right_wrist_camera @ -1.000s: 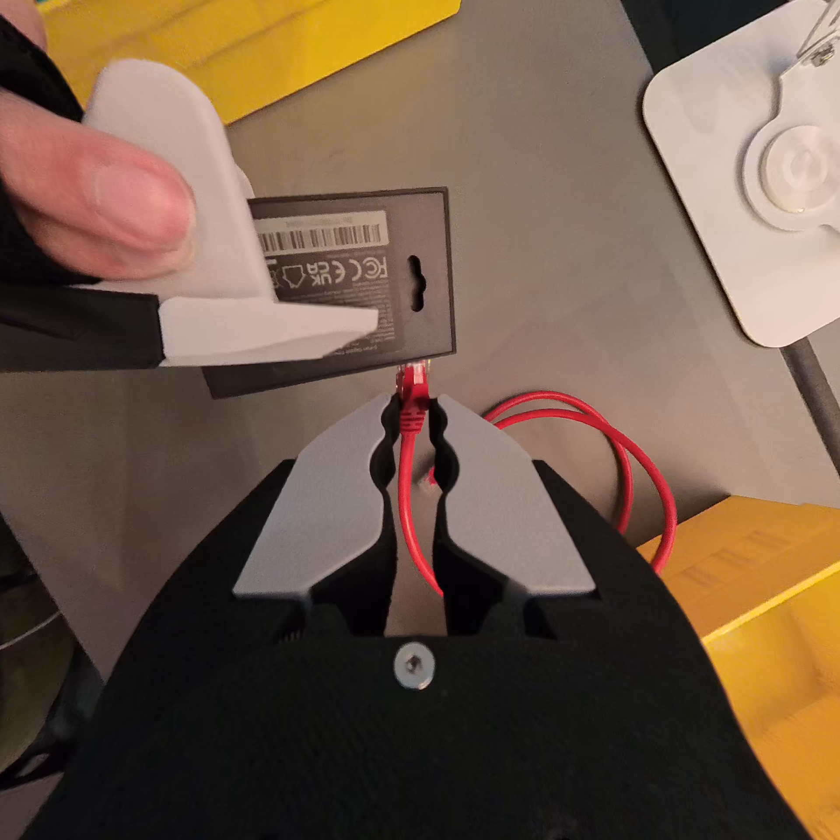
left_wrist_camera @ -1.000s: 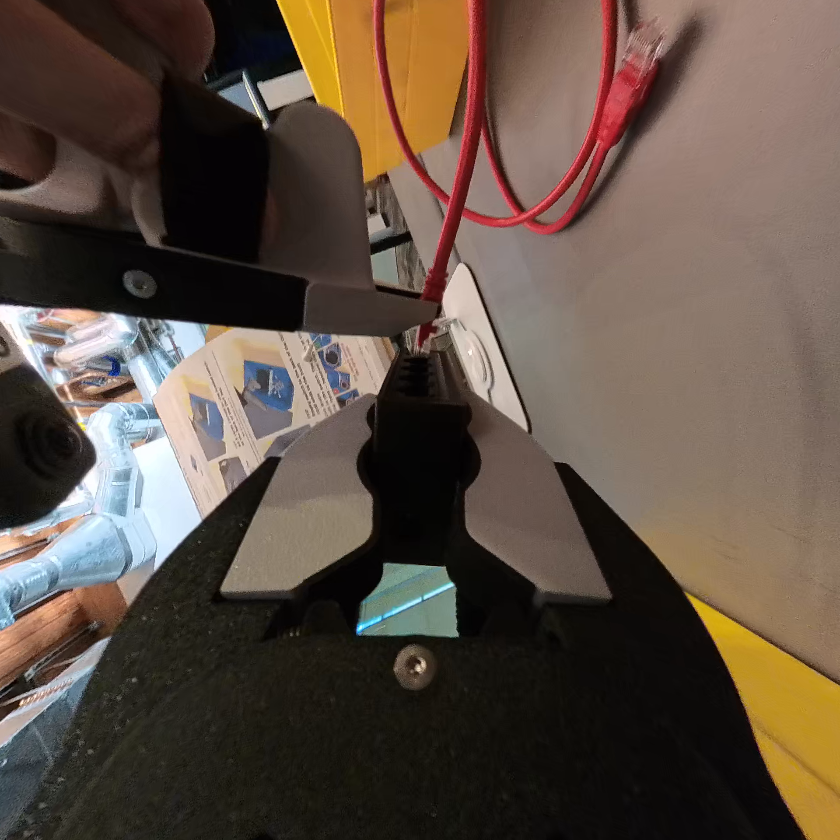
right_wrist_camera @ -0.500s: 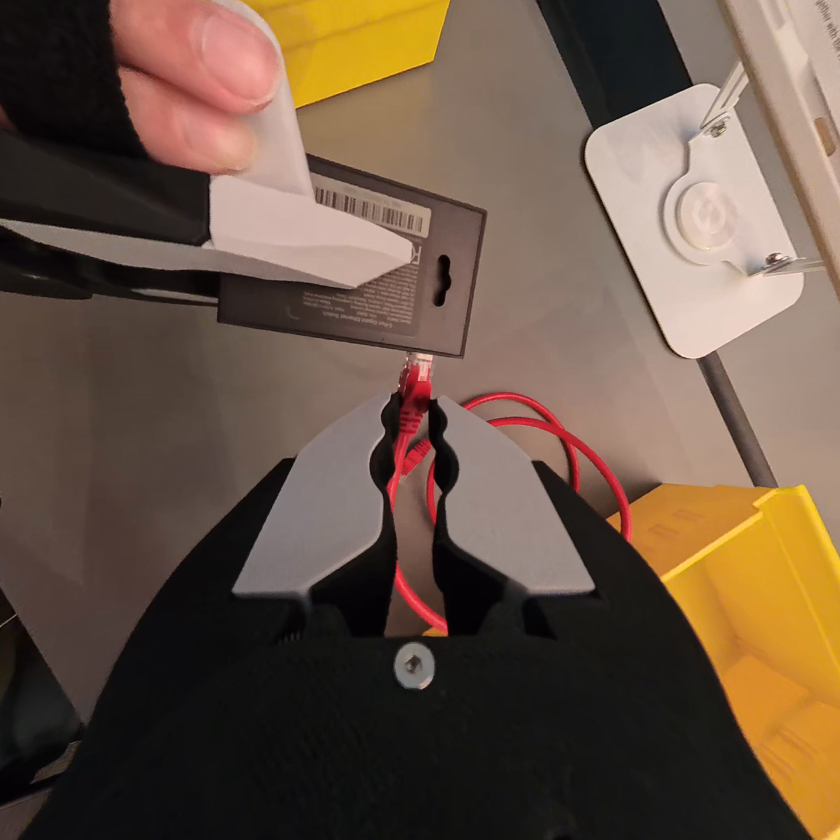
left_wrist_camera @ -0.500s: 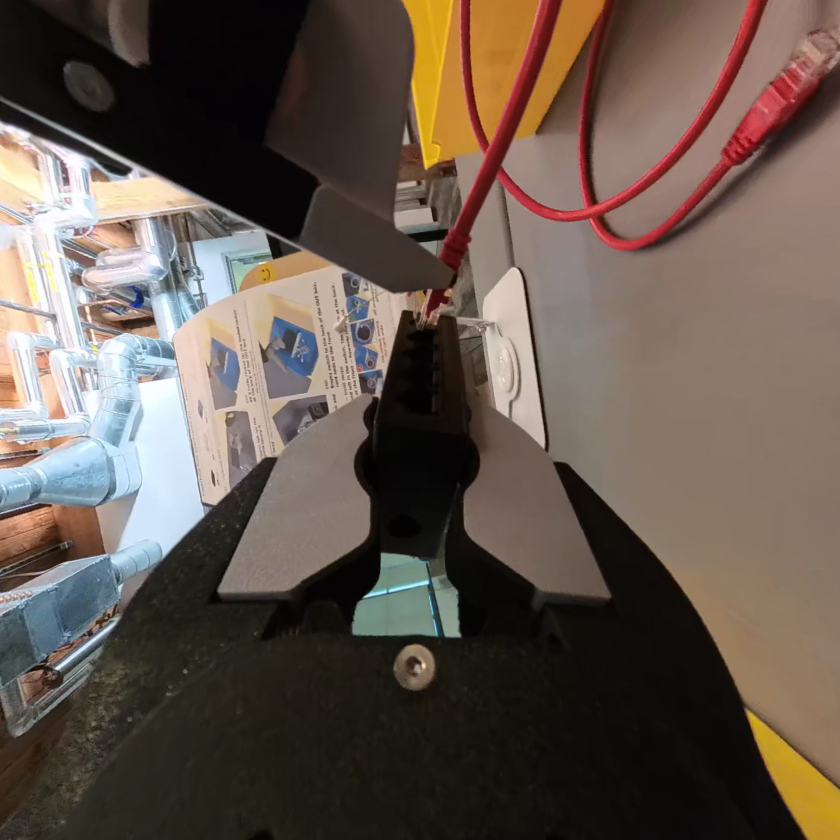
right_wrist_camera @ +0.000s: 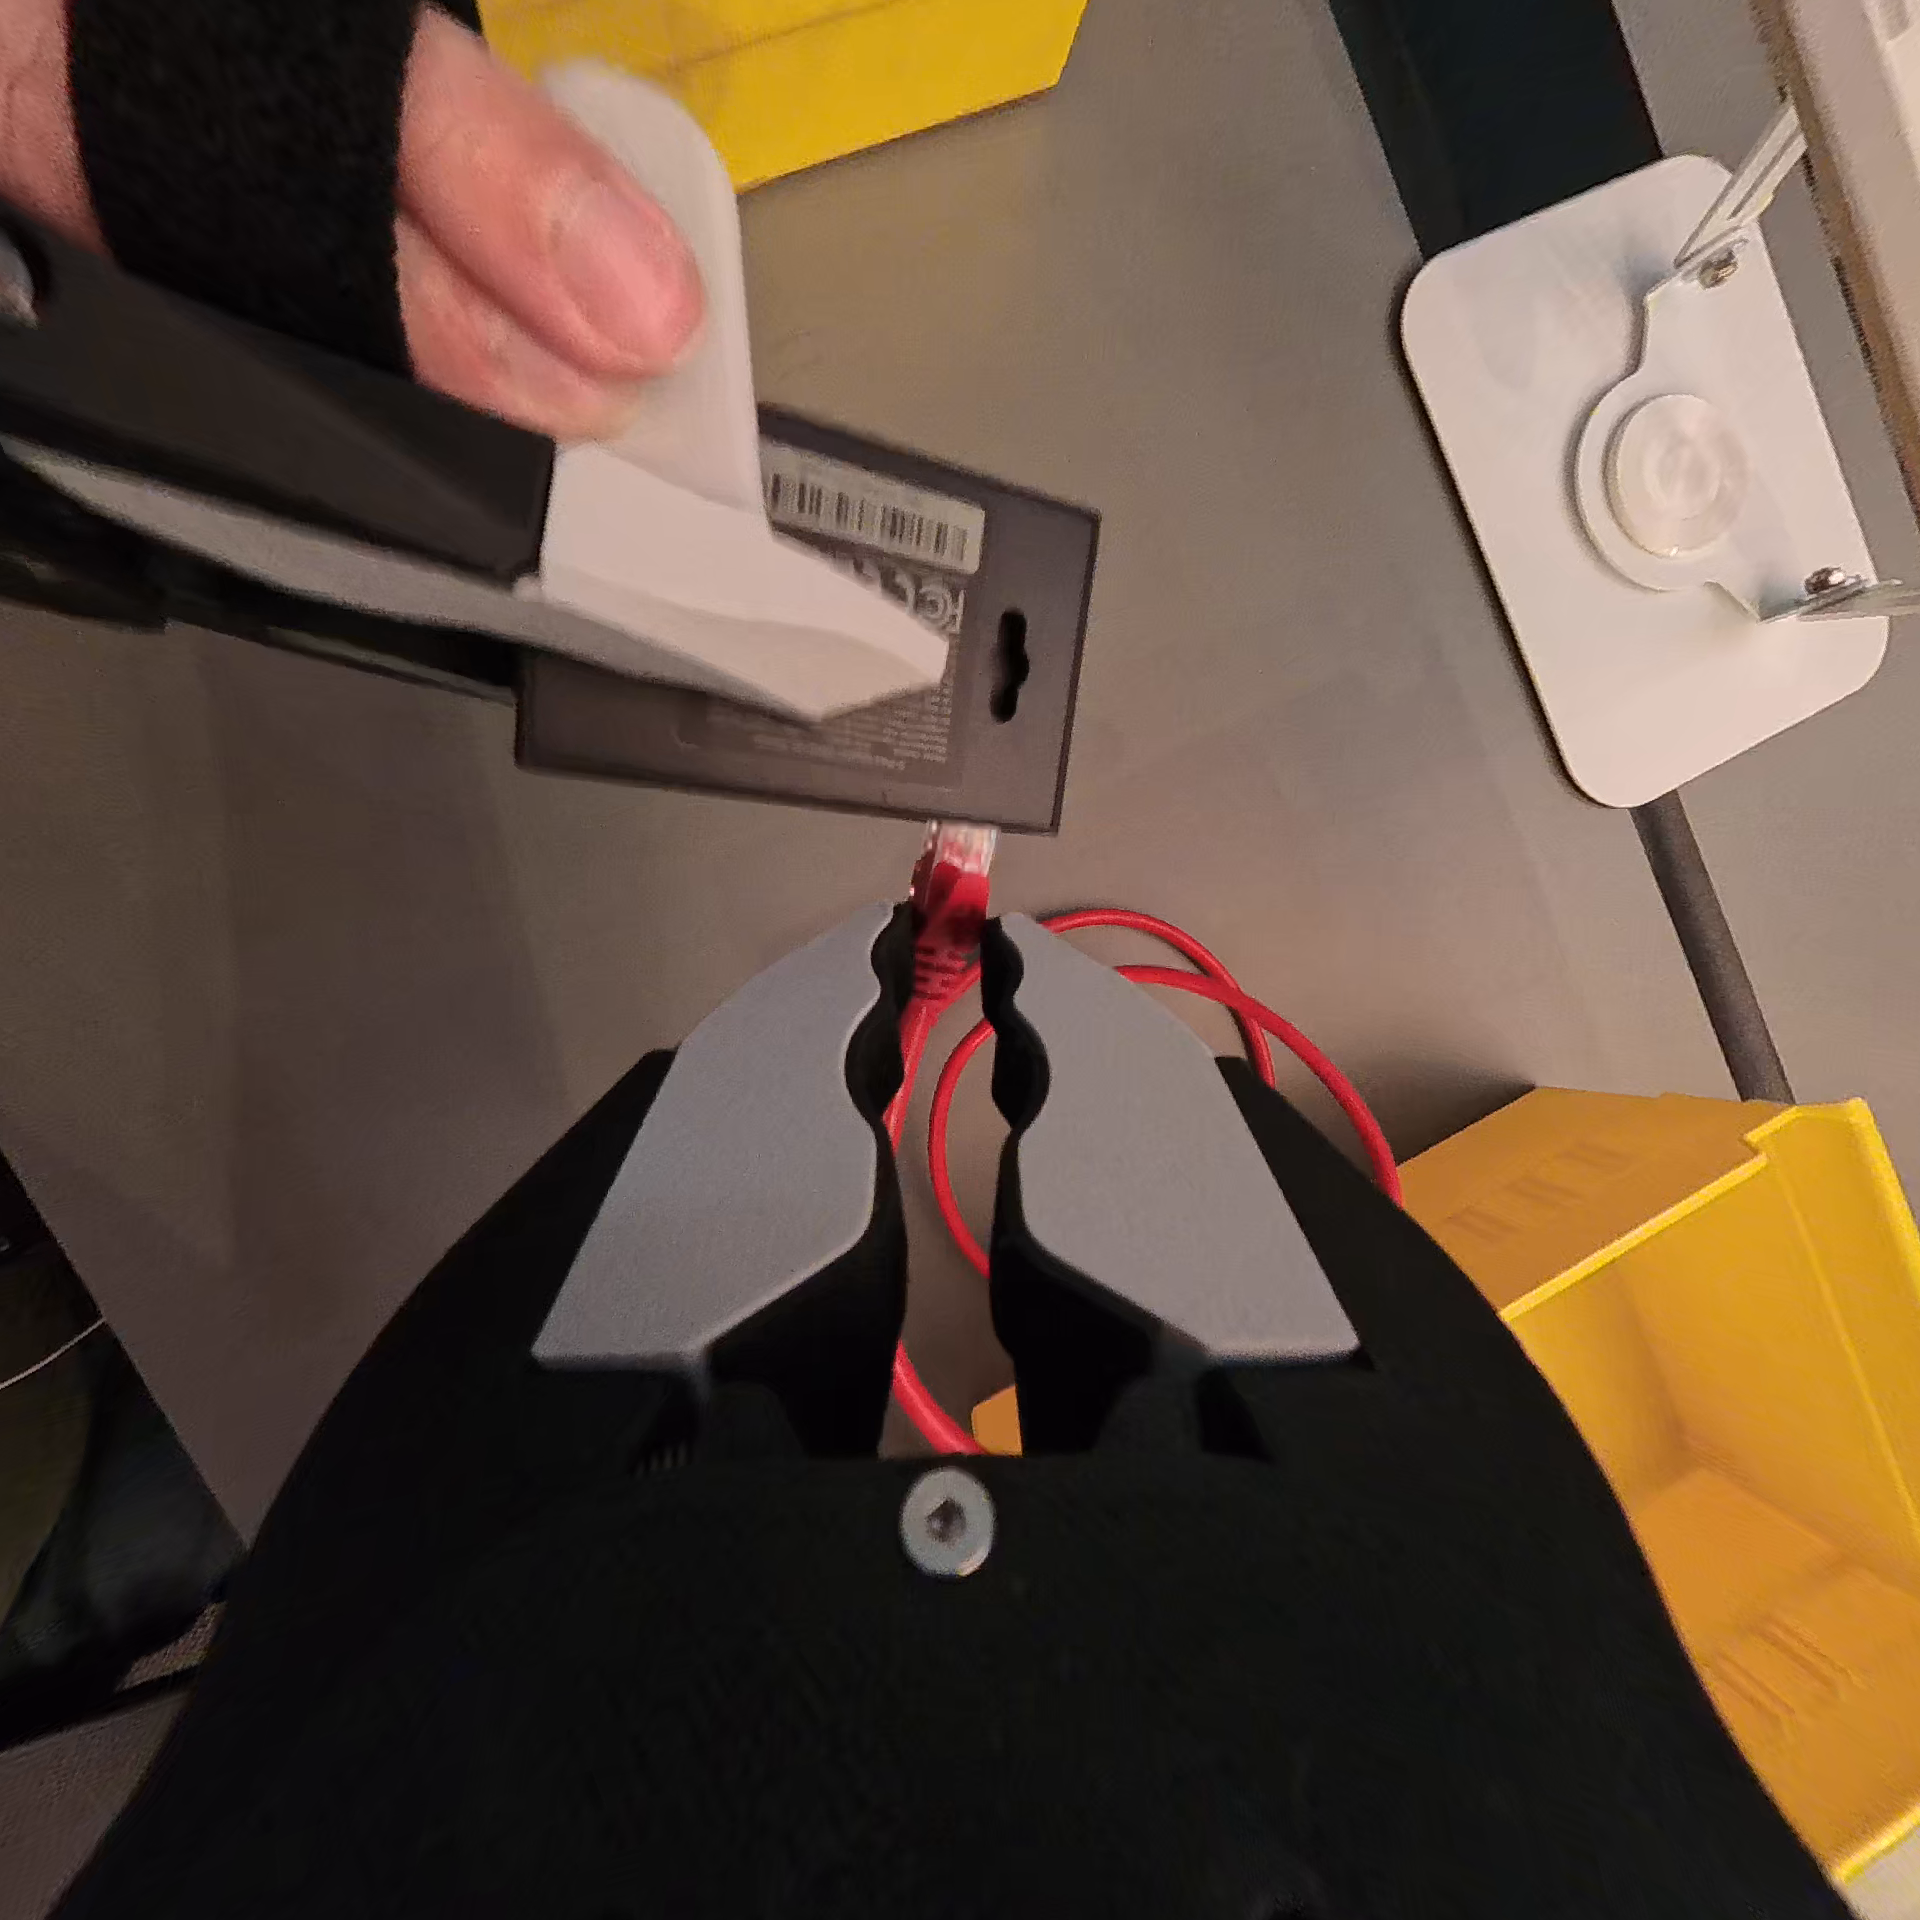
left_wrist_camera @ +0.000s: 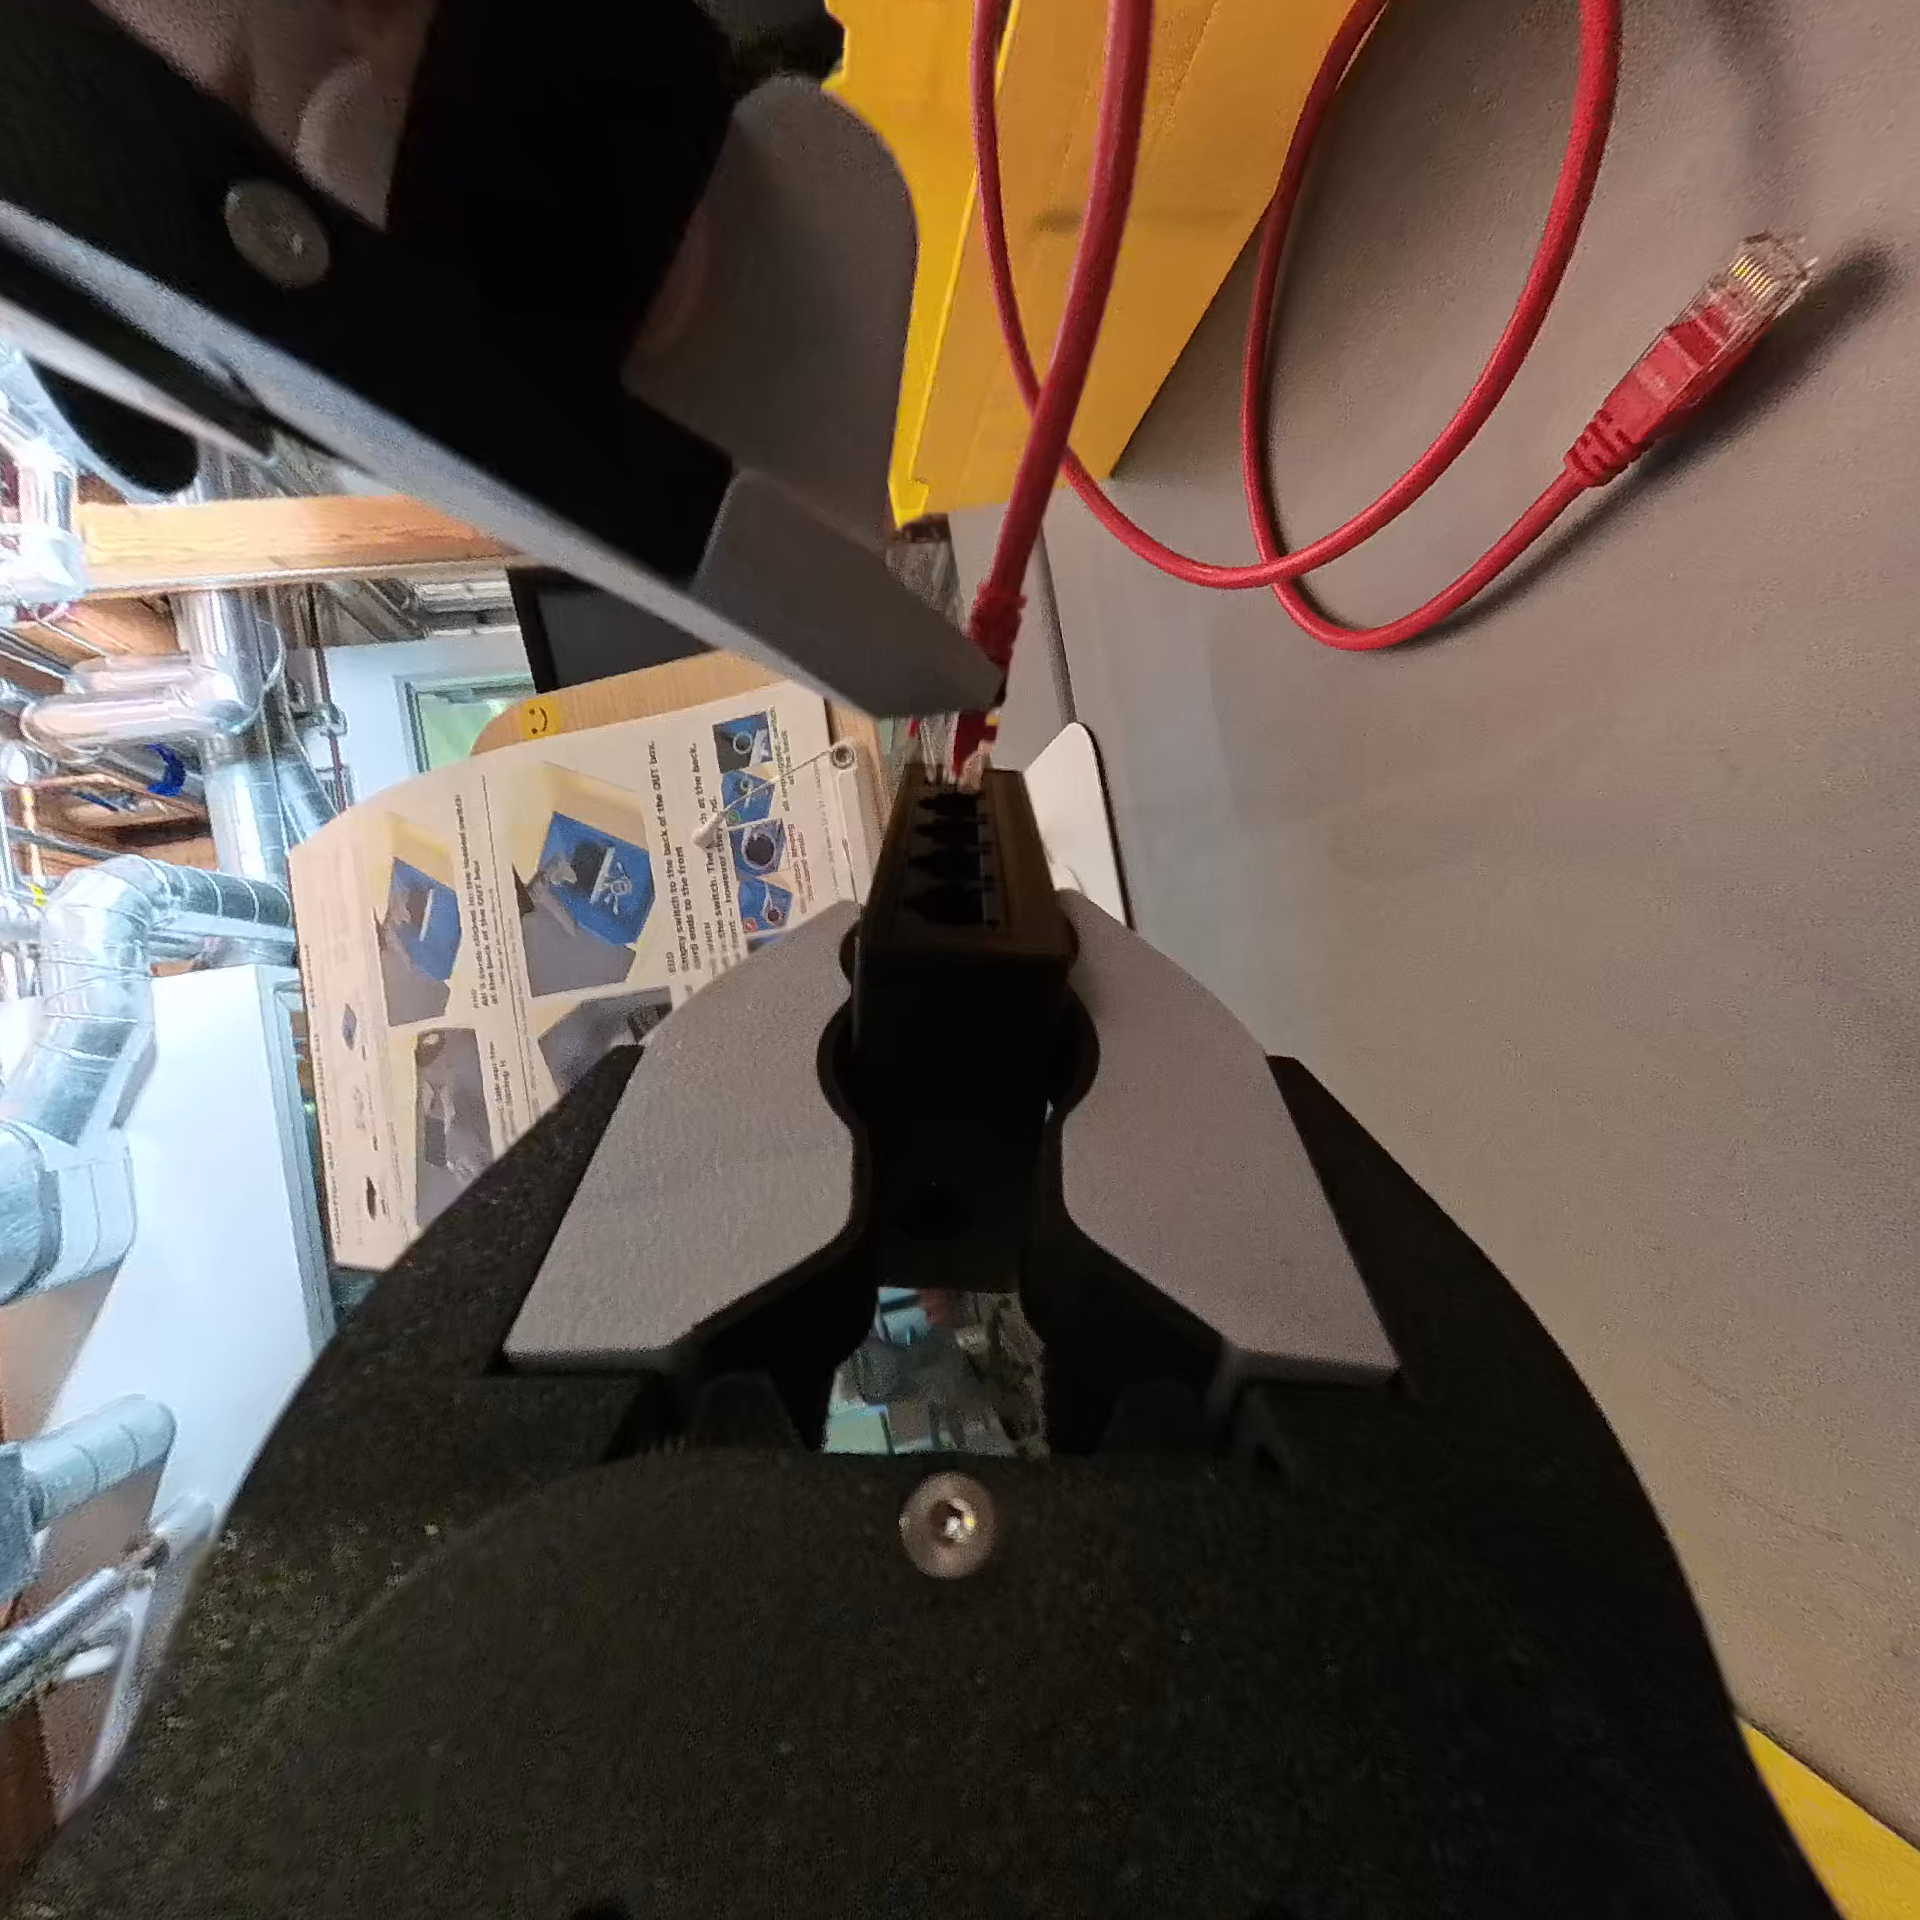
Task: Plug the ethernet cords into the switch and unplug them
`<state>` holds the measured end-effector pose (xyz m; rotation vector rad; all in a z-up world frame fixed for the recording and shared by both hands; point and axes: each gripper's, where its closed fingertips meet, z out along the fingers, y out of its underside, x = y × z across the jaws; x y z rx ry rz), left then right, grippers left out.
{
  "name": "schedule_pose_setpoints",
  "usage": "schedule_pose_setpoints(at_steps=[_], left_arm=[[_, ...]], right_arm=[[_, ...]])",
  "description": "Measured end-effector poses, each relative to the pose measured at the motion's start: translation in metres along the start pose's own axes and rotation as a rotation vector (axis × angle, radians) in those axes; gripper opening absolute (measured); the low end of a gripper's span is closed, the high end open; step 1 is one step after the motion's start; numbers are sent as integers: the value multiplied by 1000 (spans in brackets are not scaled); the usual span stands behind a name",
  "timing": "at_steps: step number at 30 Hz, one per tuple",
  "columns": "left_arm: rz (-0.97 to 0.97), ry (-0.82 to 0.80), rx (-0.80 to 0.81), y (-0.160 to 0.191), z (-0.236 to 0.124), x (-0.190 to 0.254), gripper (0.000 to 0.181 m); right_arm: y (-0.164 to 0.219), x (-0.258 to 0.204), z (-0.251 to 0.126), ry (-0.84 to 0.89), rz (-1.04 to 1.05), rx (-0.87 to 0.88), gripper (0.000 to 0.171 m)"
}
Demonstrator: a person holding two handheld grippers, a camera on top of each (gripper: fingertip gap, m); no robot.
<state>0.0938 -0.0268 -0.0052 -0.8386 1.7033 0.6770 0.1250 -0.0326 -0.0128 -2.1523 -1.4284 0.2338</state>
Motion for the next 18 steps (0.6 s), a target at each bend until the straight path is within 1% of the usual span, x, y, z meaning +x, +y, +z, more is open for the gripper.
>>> schedule_pose_setpoints(at_steps=[4,8,11,14,18], left_arm=[[30,11,-3,-5,1,4,28],[49,34,58,-17,-3,9,29],[56,20,23,-15,-1,7,29],[29,-9,2,-11,0,1,29],[14,-72,-35,-4,0,-11,29]], right_arm=[[4,1,4,11,-14,-33,13],[6,-1,8,-5,-39,-45,14],[5,1,8,13,-76,-40,14],[1,5,5,11,-56,5,14],[-10,12,-1,24,-69,111,16]])
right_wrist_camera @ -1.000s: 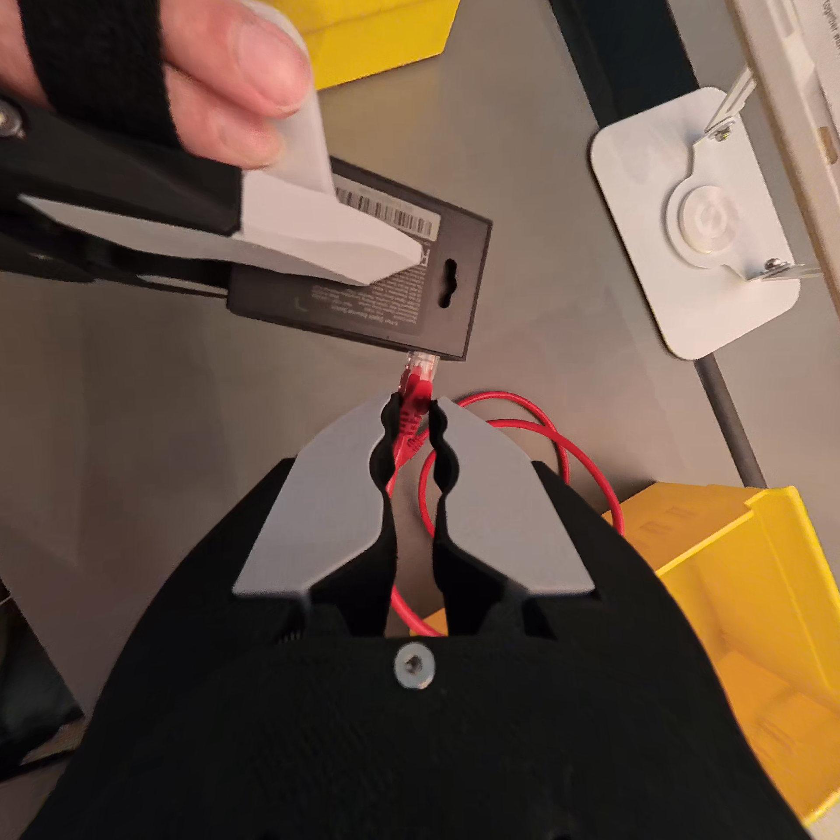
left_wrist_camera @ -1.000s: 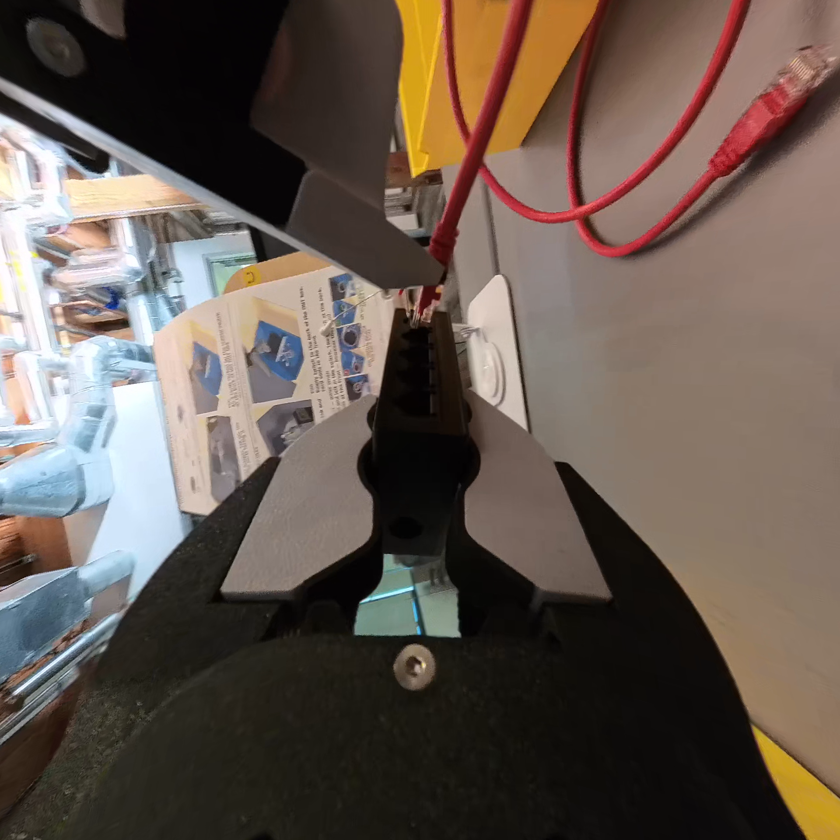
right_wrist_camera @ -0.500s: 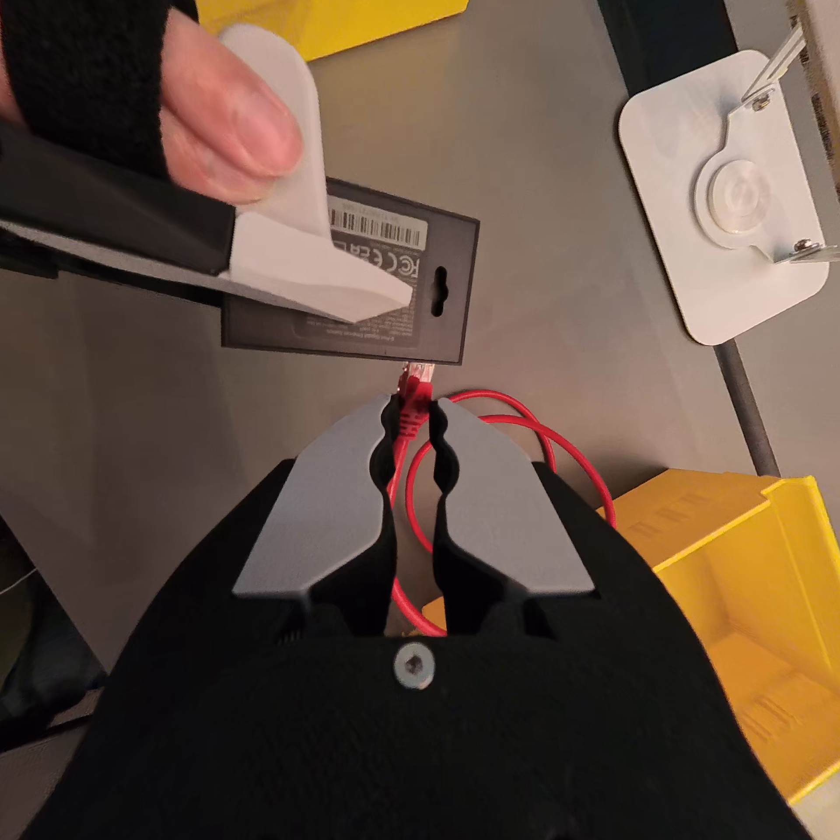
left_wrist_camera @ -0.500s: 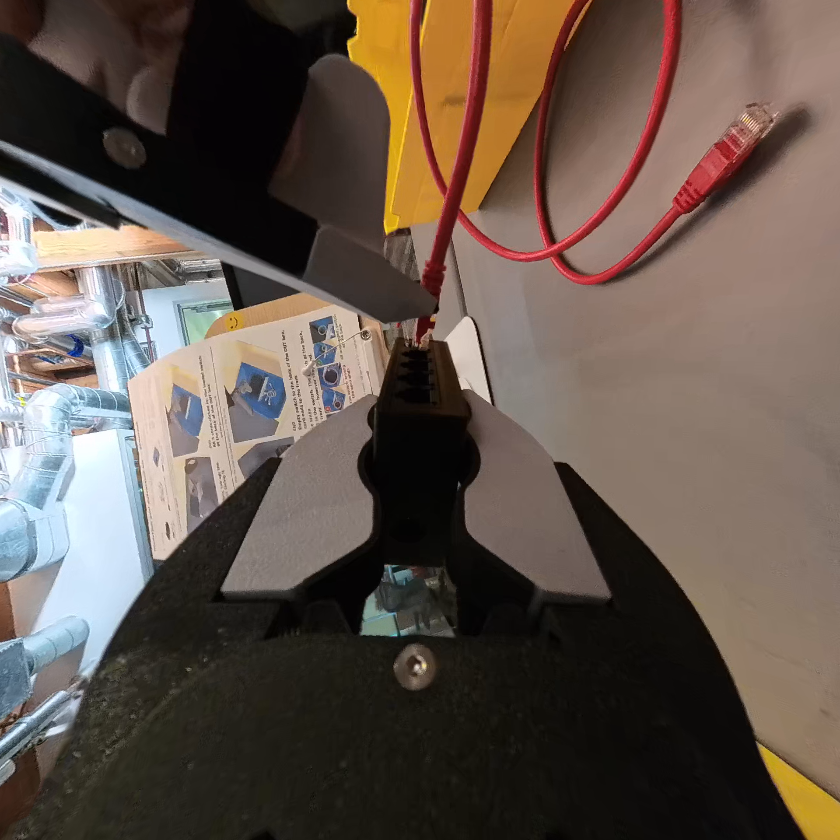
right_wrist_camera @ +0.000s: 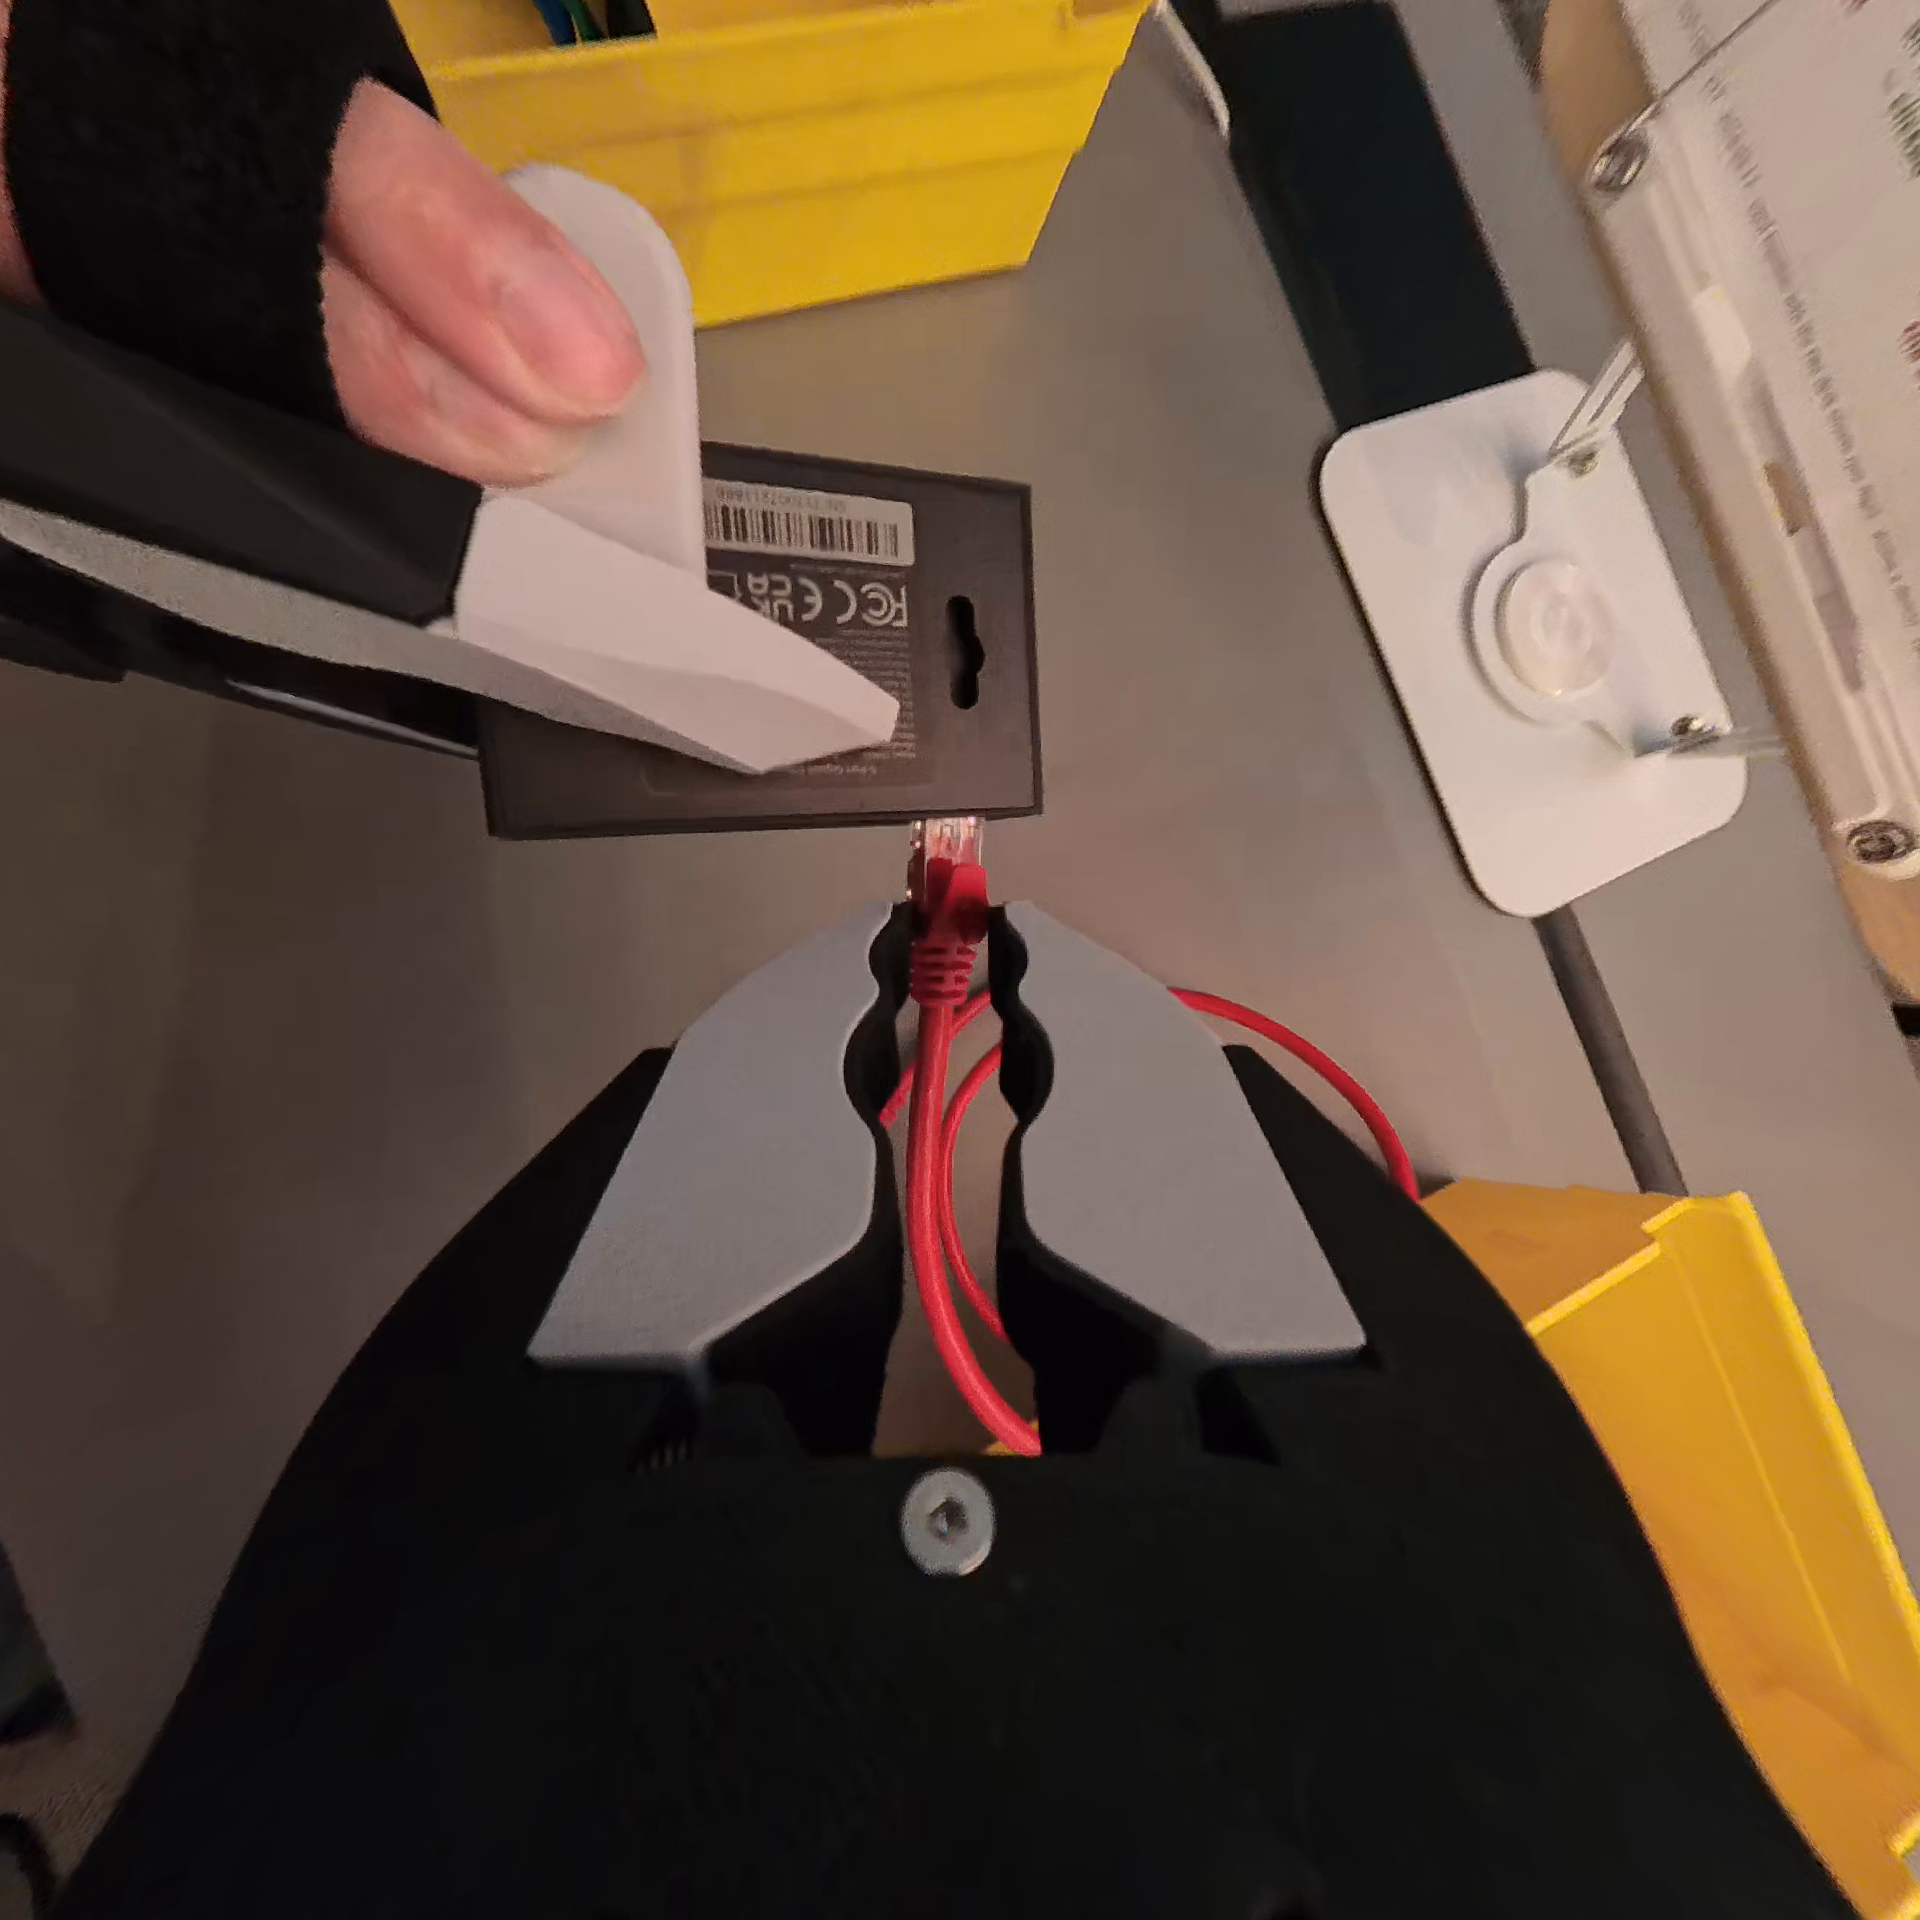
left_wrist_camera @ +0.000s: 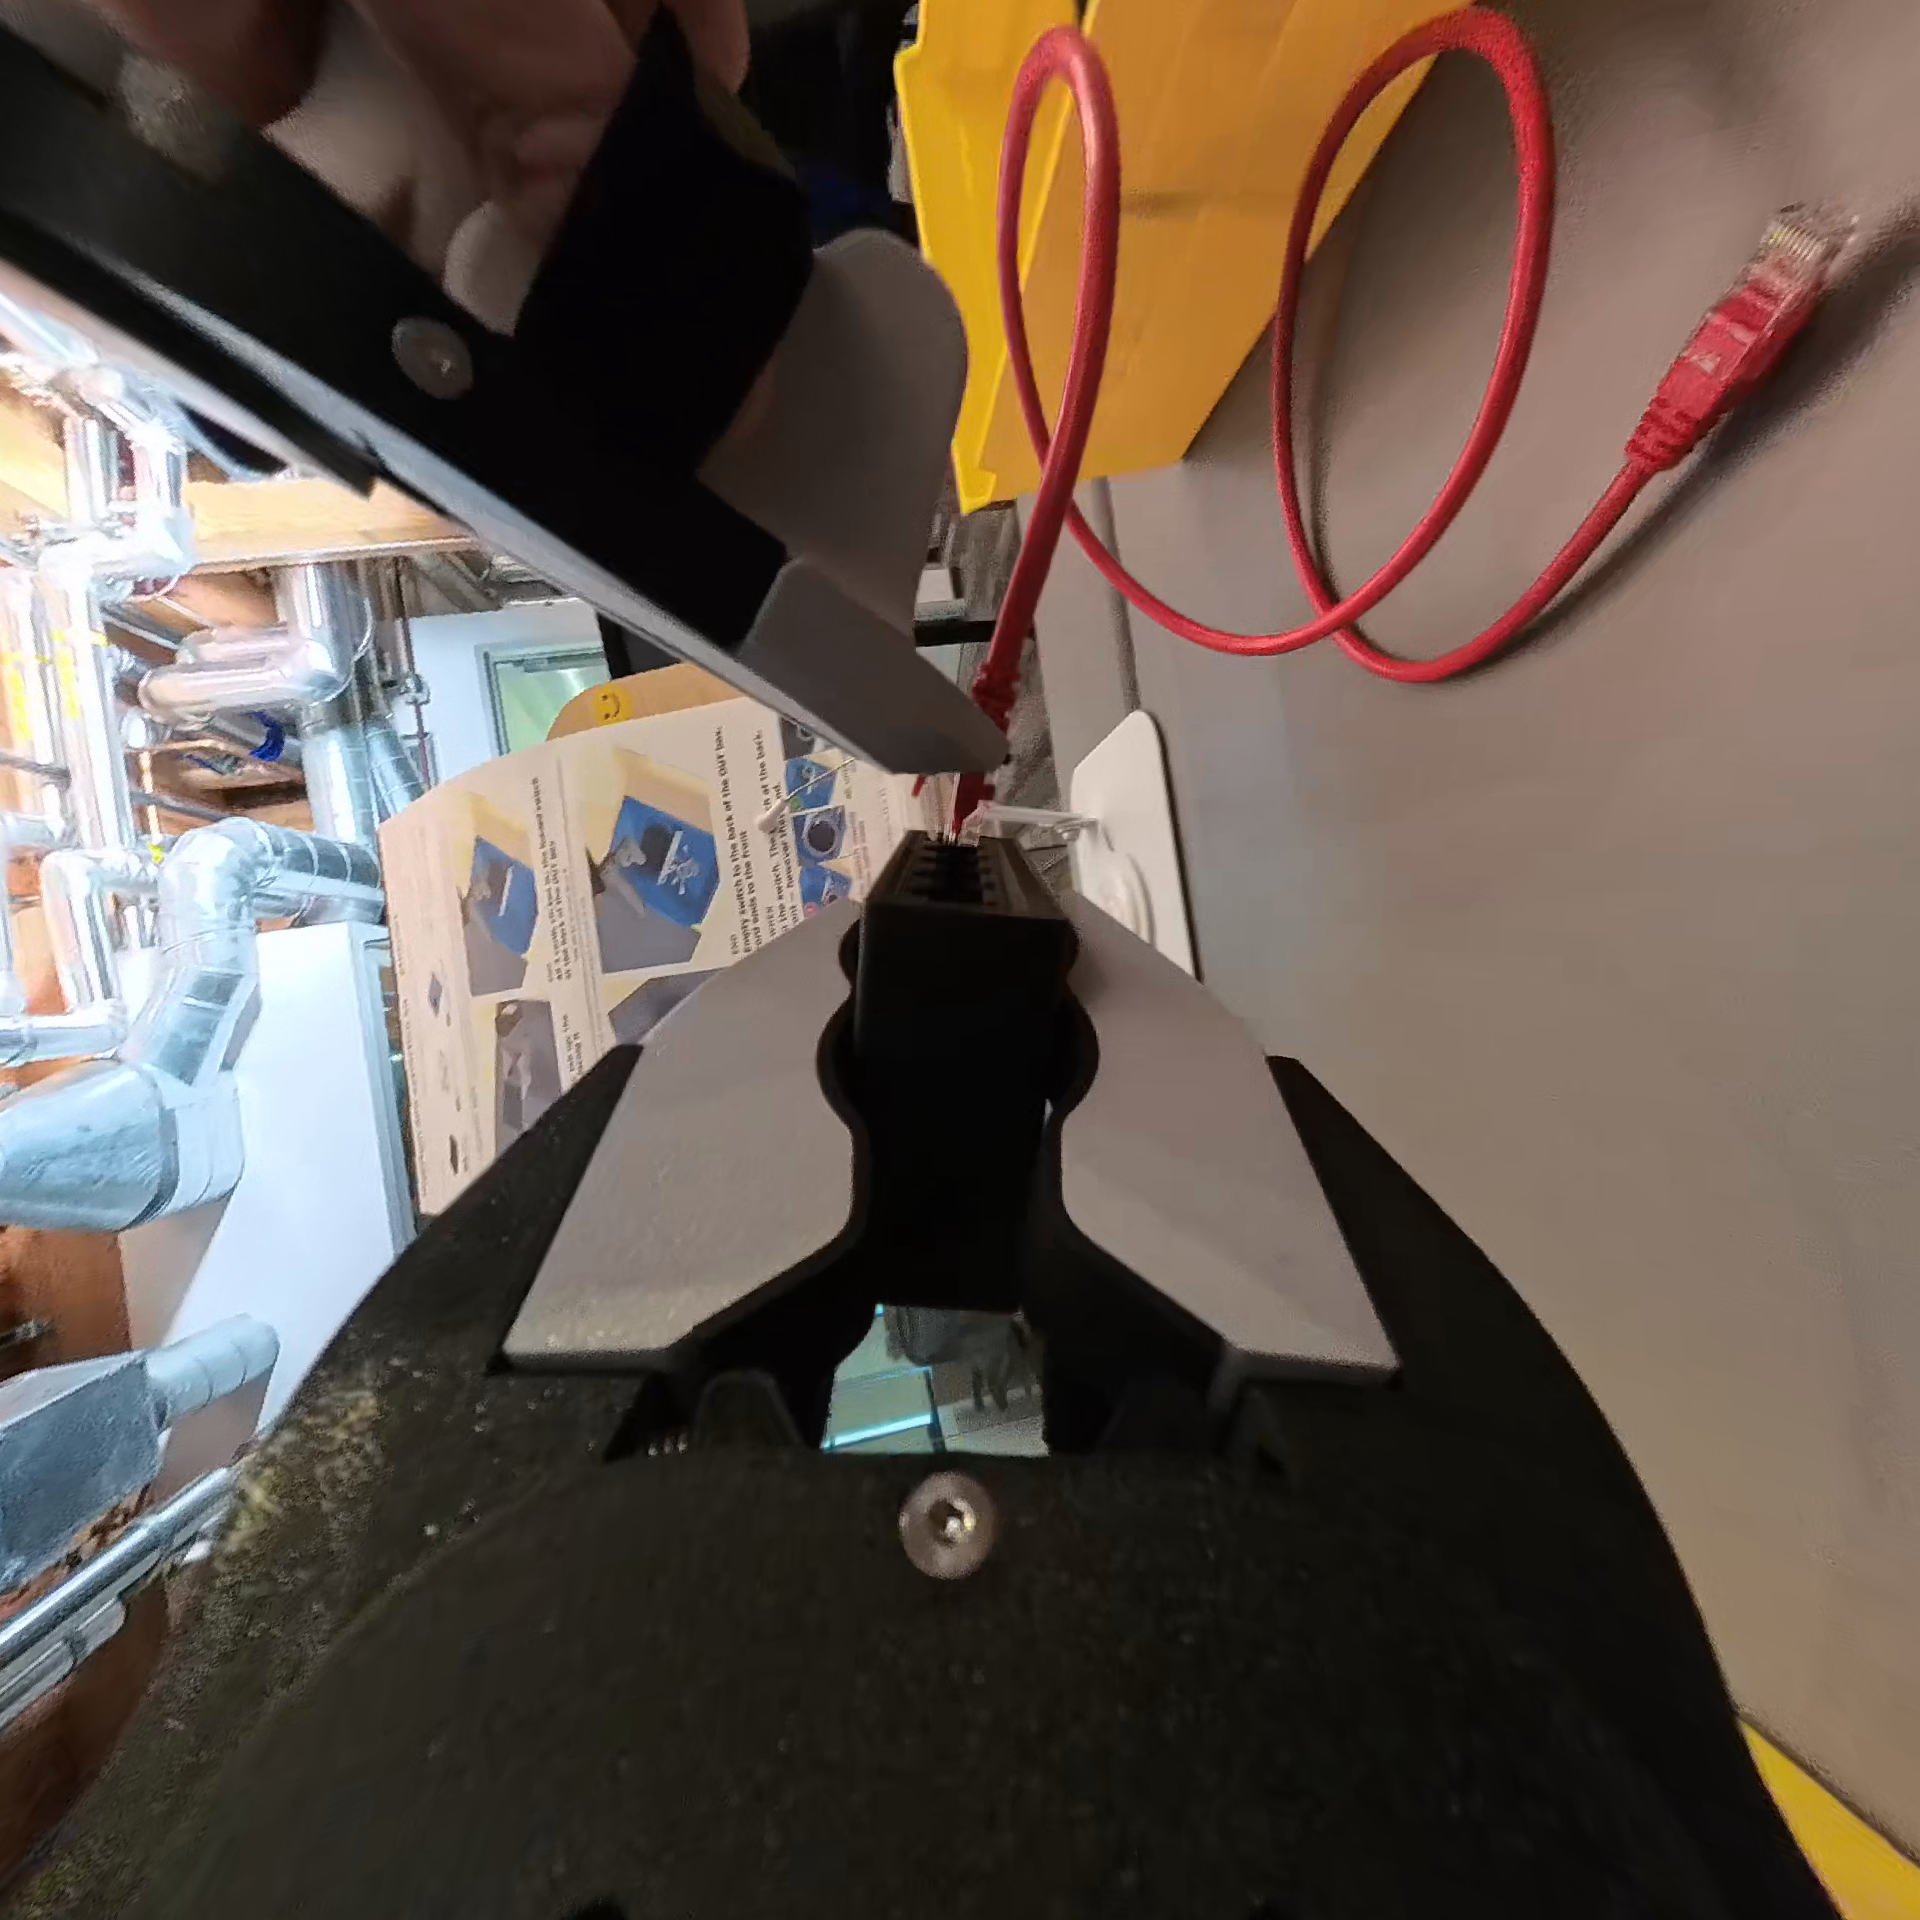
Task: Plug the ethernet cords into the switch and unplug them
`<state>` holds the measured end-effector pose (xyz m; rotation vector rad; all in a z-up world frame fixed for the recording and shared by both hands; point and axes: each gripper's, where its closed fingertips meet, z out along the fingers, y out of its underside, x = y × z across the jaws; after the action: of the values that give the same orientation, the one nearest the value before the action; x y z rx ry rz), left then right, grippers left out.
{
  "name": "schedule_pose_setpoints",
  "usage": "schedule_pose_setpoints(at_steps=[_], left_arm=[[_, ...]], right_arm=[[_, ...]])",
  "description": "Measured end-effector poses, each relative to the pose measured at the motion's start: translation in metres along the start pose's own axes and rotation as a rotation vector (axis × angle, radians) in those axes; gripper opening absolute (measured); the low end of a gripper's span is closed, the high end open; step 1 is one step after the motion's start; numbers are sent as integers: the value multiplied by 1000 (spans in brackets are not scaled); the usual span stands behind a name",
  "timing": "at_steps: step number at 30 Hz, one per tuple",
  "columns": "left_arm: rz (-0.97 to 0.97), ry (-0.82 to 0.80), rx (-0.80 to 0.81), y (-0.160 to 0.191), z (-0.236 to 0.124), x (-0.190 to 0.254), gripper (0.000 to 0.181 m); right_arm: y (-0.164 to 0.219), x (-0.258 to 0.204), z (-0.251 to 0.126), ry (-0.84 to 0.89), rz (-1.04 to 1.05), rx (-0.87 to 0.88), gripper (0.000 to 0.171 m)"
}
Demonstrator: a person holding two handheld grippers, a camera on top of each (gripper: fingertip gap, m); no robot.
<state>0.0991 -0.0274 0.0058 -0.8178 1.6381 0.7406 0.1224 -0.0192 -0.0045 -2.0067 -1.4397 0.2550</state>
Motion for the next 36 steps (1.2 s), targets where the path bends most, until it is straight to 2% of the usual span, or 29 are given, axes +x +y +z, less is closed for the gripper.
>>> schedule_pose_setpoints(at_steps=[3,7,13,20,22,30,32,36], left_arm=[[-6,-53,-7,5,-3,-11,29],[-37,-112,-11,11,-12,-29,29],[-89,-181,-24,24,-23,-50,29],[-134,-246,-26,31,-31,-66,31],[-154,-258,-23,31,-33,-69,29],[-171,-255,-6,28,-34,-70,28],[-174,-245,5,26,-33,-68,29],[-167,-235,24,19,-32,-66,31]], right_arm=[[-11,3,-6,9,-6,82,16],[-8,5,-6,-4,-8,78,18],[-24,5,-12,-64,-13,216,19],[-63,0,-51,-169,19,562,23],[-67,2,-57,-171,25,613,24],[-75,4,-53,-162,57,669,25],[-75,3,-52,-164,49,670,16],[-74,0,-49,-176,41,649,14]])
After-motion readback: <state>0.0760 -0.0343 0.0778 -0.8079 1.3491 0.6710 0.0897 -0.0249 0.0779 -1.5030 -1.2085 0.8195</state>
